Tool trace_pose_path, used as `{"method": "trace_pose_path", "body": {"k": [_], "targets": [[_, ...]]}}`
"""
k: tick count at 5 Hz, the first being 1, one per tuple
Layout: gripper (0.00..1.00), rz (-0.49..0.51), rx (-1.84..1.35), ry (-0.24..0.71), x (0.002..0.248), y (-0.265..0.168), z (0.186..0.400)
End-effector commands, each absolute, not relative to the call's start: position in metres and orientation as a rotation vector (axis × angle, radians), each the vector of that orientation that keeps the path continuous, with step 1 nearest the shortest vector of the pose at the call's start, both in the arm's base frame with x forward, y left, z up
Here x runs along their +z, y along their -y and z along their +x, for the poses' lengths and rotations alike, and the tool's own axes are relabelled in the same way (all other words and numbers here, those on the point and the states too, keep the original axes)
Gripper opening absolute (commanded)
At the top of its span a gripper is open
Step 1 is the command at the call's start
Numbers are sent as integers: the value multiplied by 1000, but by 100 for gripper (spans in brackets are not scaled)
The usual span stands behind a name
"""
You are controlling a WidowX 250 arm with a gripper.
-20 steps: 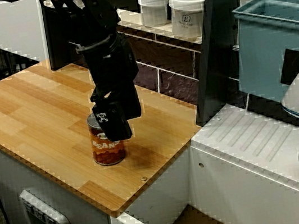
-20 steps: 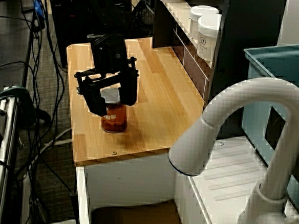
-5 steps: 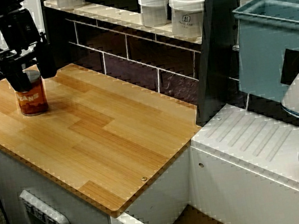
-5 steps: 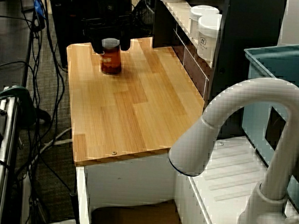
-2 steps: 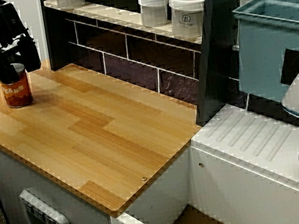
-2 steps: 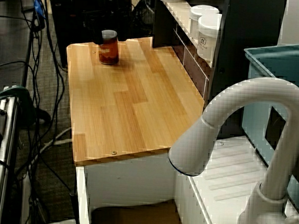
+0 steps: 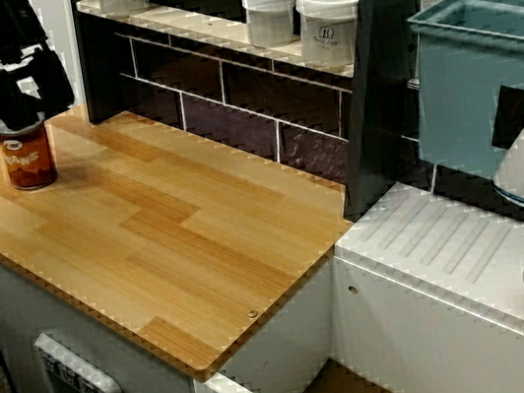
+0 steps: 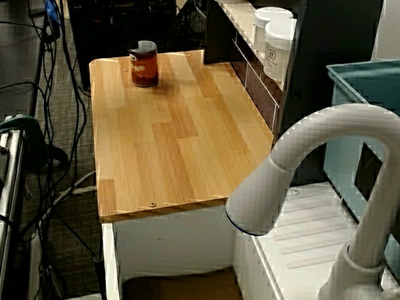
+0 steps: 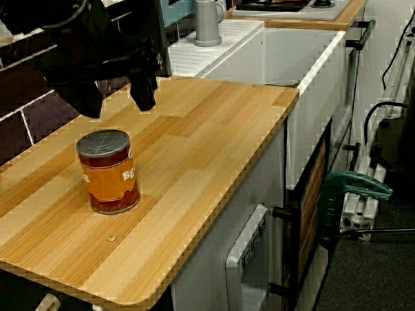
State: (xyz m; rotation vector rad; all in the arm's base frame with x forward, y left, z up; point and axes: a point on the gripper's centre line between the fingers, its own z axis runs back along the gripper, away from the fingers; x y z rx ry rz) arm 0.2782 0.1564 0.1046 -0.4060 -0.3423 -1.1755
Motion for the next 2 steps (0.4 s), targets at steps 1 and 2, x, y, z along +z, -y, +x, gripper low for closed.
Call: {"method": "trace_pose_path", "body": {"k": [1, 2], "targets": [[100, -264, -869, 429, 150, -183, 268], [100, -233, -639, 452, 146, -195, 262]]}}
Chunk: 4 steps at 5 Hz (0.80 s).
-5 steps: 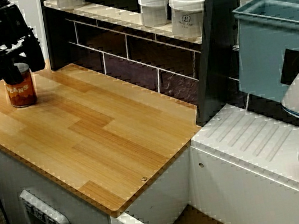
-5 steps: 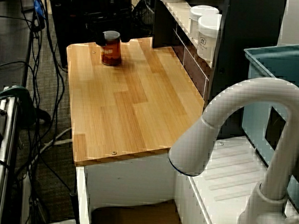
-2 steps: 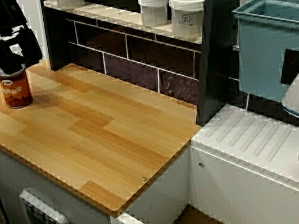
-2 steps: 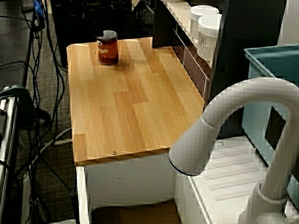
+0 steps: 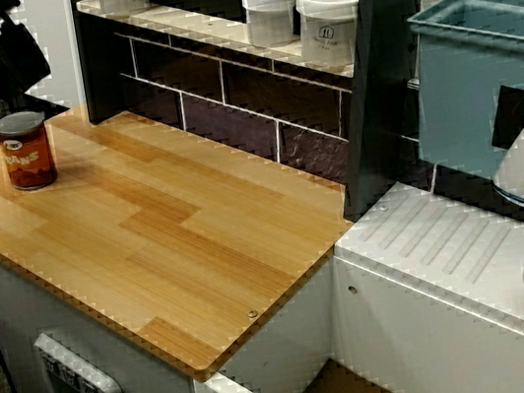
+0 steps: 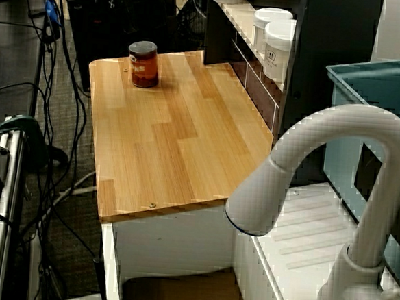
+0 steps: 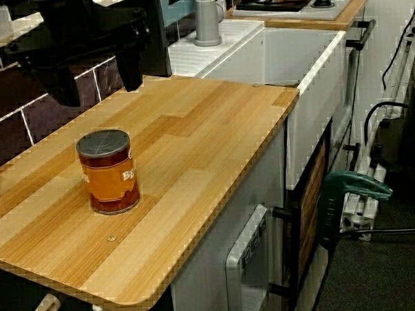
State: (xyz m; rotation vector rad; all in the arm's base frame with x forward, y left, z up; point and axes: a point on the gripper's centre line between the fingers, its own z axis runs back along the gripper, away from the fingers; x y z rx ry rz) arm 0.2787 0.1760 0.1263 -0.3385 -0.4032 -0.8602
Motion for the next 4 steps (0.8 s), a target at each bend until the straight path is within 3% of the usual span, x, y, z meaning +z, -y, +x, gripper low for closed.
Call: {"method": "trace_pose_path", "body": {"k": [1, 3, 4], "targets": [[100, -186, -432, 477, 144, -206, 255], [100, -150, -227, 471, 139, -240, 253], [100, -181, -369, 442, 136, -248, 253]]}}
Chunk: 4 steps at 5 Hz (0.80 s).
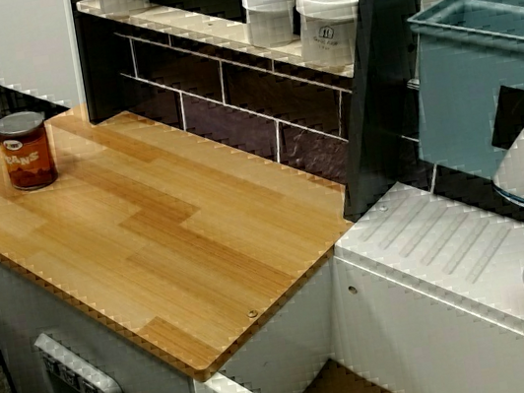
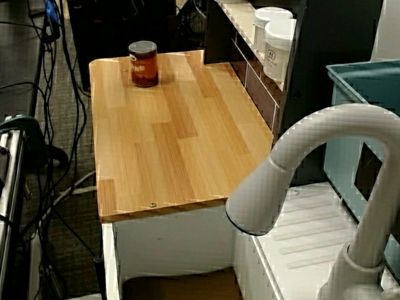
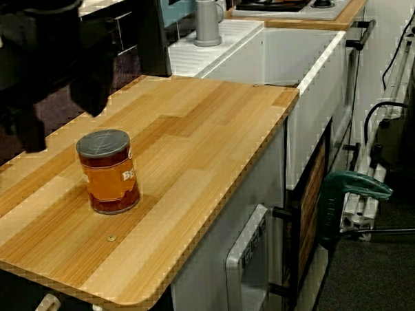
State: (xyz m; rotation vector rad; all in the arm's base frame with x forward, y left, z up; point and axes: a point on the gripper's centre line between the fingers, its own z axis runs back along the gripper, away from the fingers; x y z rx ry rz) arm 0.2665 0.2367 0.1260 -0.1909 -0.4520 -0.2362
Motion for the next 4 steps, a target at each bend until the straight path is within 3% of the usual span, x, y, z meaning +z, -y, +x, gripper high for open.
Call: {"method": "trace_pose_path", "body": {"k": [1, 4], "targets": [[100, -160, -458, 430, 137, -235, 245], [100, -124, -535, 389, 120, -213, 216]]}}
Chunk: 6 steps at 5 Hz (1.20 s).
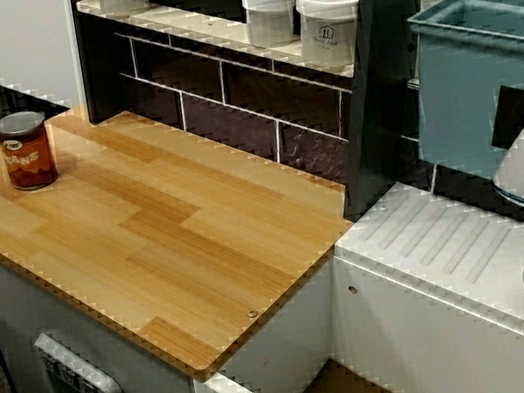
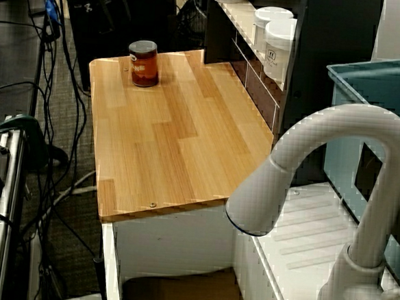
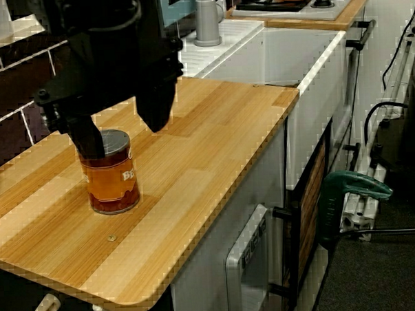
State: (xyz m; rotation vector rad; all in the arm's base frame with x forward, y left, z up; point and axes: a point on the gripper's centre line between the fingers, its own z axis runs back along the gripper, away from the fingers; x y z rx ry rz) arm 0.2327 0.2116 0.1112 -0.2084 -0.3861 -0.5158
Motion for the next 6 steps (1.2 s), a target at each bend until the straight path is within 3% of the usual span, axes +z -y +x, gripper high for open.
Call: {"method": "trace_pose_path", "body": {"k": [1, 4, 6], "targets": [[100, -91, -561, 349, 103, -218, 218], [100, -55, -686, 271, 73, -217, 228], [100, -93, -662, 283, 71, -190, 248]]}}
